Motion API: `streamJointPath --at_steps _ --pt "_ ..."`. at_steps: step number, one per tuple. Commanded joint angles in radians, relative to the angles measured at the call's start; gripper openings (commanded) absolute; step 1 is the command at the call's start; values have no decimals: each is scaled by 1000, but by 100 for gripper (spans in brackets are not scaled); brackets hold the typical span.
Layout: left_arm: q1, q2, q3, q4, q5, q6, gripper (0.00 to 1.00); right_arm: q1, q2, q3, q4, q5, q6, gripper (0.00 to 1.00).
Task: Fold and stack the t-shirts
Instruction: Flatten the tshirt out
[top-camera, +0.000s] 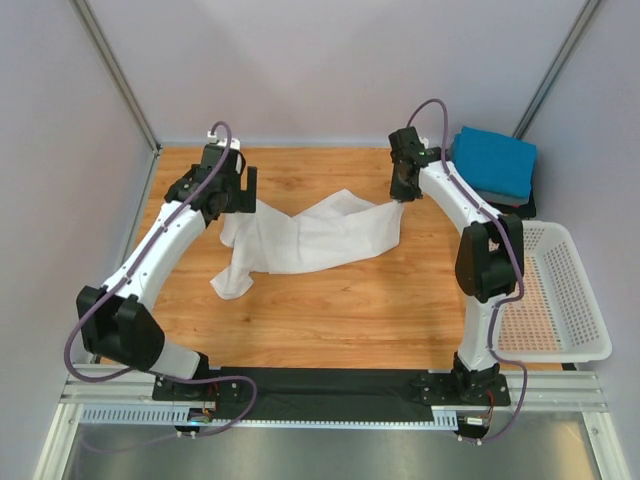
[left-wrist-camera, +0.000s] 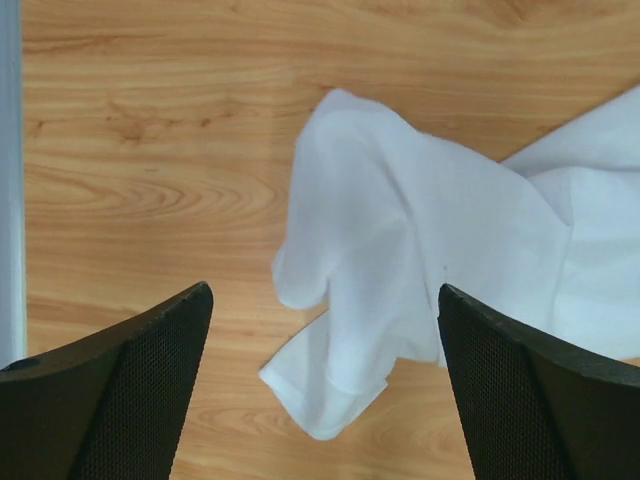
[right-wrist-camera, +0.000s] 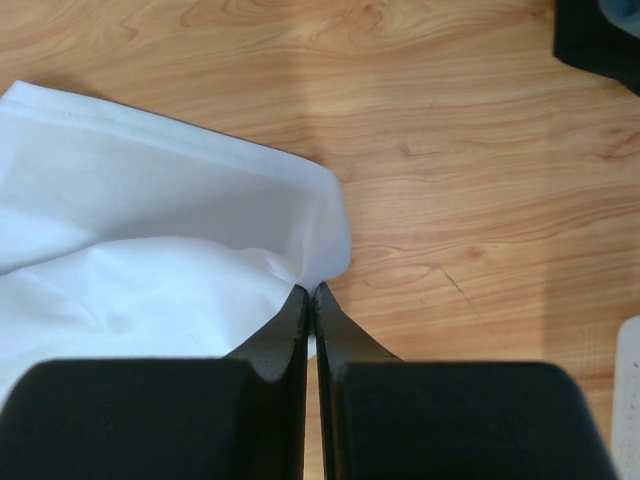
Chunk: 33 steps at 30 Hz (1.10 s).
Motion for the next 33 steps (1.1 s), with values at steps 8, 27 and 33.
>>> streamJointPath --at_steps 8,27,33 --pt "63 -288 -405 -30 191 -455 100 -4 34 15 13 -1 10 0" --pt "410 -290 -727 200 327 -738 79 -8 -8 -114 45 -45 18 0" --pt "410 -195 -717 260 290 -738 70 -7 0 -117 44 -44 28 0"
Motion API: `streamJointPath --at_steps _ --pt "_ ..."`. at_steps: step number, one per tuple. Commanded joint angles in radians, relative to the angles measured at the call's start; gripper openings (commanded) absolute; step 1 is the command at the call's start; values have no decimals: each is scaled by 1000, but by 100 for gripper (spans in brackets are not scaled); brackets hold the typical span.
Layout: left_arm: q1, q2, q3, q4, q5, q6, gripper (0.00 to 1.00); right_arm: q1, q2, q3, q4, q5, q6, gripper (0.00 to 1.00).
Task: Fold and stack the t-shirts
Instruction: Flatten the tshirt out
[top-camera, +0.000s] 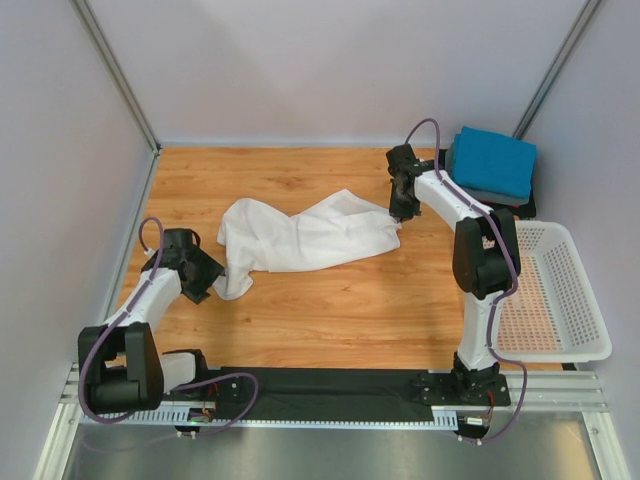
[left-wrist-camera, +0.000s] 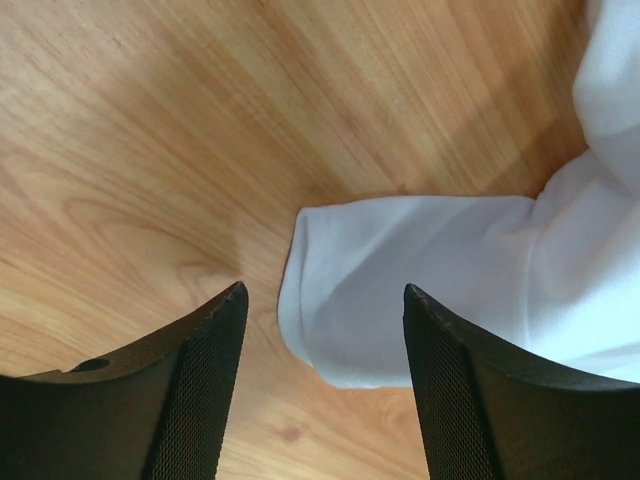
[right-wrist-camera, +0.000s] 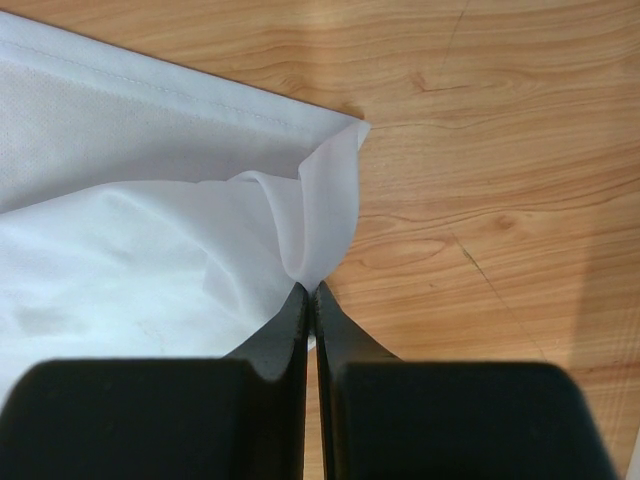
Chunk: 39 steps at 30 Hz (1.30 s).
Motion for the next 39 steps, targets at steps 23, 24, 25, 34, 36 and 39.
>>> streamJointPath --at_steps 23,24,25,34,36,39 --pt "5 232 62 94 0 -6 0 -2 -11 20 -9 -35 49 0" --pt "5 220 93 74 1 -2 0 -1 -12 29 -15 -35 46 0" --pt "5 200 108 50 1 1 0 -2 -18 37 -23 -30 39 0" --pt "4 -243 479 -539 -73 -42 0 -4 -125 175 -135 49 3 0" --pt "1 -286 595 -611 -81 -29 0 -4 -132 233 -166 63 -10 0" --pt "2 -311 755 -656 -93 -9 0 -4 -144 296 -203 79 -30 0"
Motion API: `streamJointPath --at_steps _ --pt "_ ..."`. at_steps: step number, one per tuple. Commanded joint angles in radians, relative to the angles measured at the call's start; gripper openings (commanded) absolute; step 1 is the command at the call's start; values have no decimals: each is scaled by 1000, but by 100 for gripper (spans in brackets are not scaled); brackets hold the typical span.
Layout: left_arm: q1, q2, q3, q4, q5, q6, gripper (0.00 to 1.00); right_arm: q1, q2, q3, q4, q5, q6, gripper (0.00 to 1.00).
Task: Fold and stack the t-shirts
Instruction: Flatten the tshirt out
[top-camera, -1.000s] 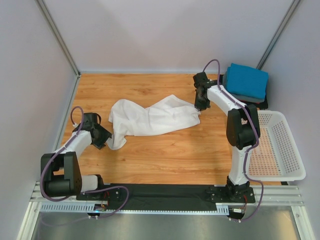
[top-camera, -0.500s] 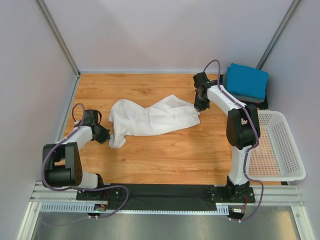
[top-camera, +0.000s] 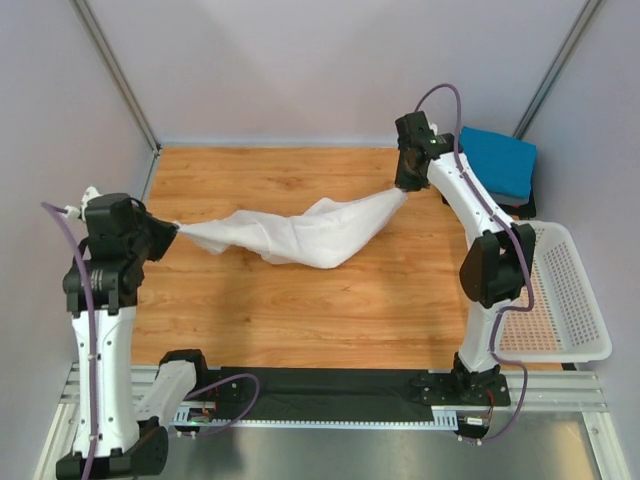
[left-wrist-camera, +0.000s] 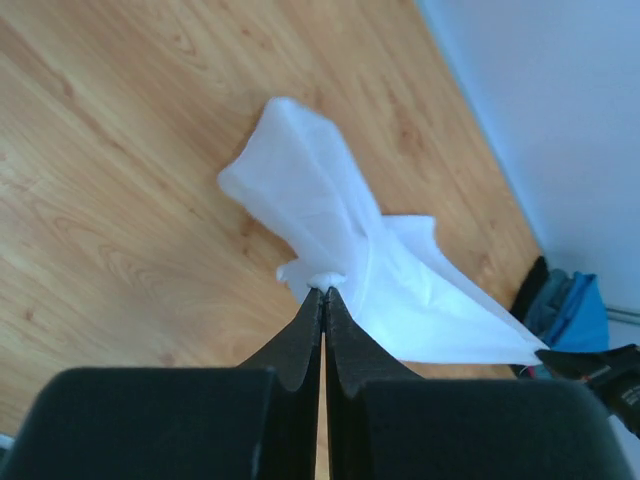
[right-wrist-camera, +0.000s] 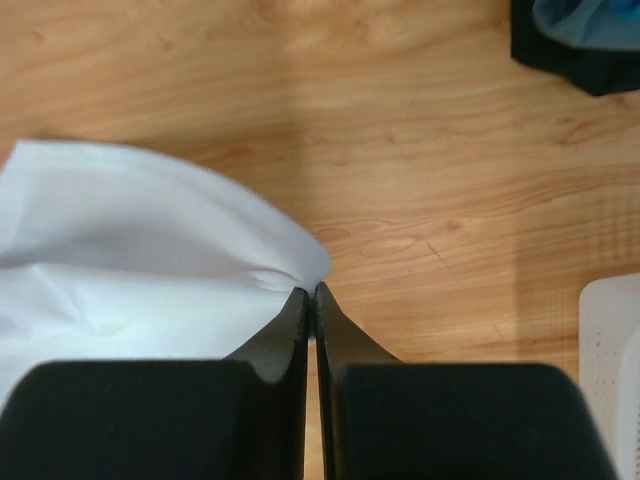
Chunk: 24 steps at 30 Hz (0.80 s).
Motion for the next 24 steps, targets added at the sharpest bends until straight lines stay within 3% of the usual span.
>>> streamJointPath --at_steps 1,10,15,17,20,24 --pt "2 -8 153 -177 -48 22 0 -4 -78 127 -61 46 -42 0" --pt "2 86 664 -169 -217 307 0 -2 -261 200 -95 14 -53 0" --pt "1 159 900 -198 -265 419 0 -1 -358 203 -199 -23 -33 0" --pt "2 175 908 -206 -243 417 0 -2 -363 190 -274 -28 -32 0" --pt "2 195 847 -238 -164 387 0 -2 -384 47 -297 -31 -32 0" --pt "1 156 541 -165 -53 336 0 -1 -435 -283 -232 -52 -6 0"
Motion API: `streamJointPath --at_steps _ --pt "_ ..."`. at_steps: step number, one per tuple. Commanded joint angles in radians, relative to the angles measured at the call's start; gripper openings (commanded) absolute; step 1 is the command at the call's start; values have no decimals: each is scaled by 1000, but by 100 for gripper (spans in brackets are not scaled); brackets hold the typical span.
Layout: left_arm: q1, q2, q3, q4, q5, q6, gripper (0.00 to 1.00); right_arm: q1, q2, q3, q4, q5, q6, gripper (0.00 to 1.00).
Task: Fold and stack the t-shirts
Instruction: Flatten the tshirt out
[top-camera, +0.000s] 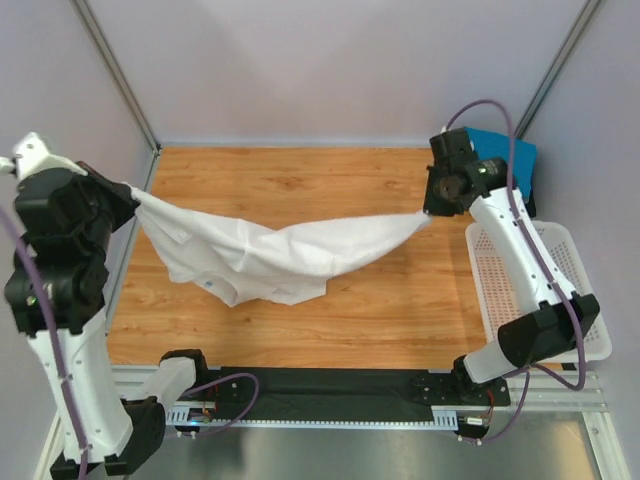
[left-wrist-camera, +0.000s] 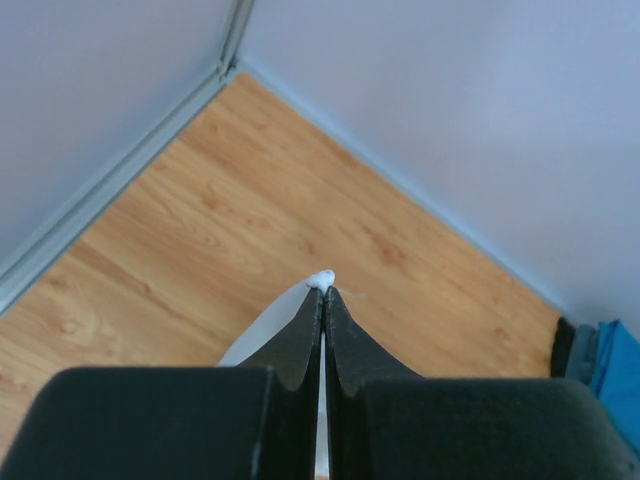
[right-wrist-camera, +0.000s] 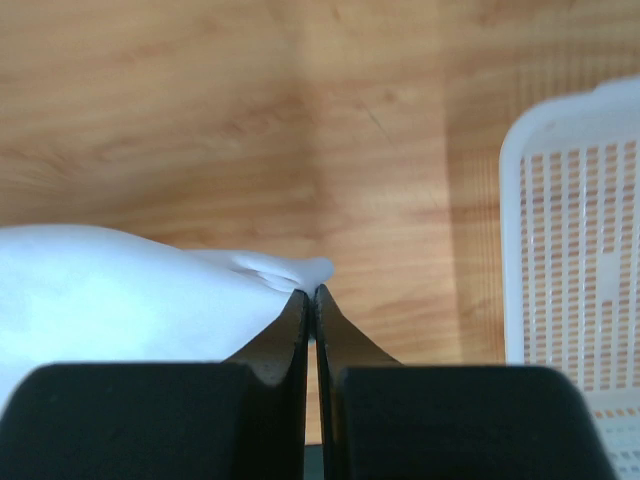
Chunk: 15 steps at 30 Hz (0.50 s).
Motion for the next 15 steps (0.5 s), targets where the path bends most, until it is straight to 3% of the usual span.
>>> streamJointPath --at_steps 1,4,7,15 --pt "3 0 -235 56 106 -18 0 -2 4 -244 3 -28 24 0" --pt "3 3 -410 139 118 -31 0 -4 17 -395 147 11 28 0" --pt "1 38 -515 215 118 -29 0 -4 87 -428 224 42 8 0" --pt "3 159 -618 338 46 -31 0 -19 380 -178 315 38 -28 1"
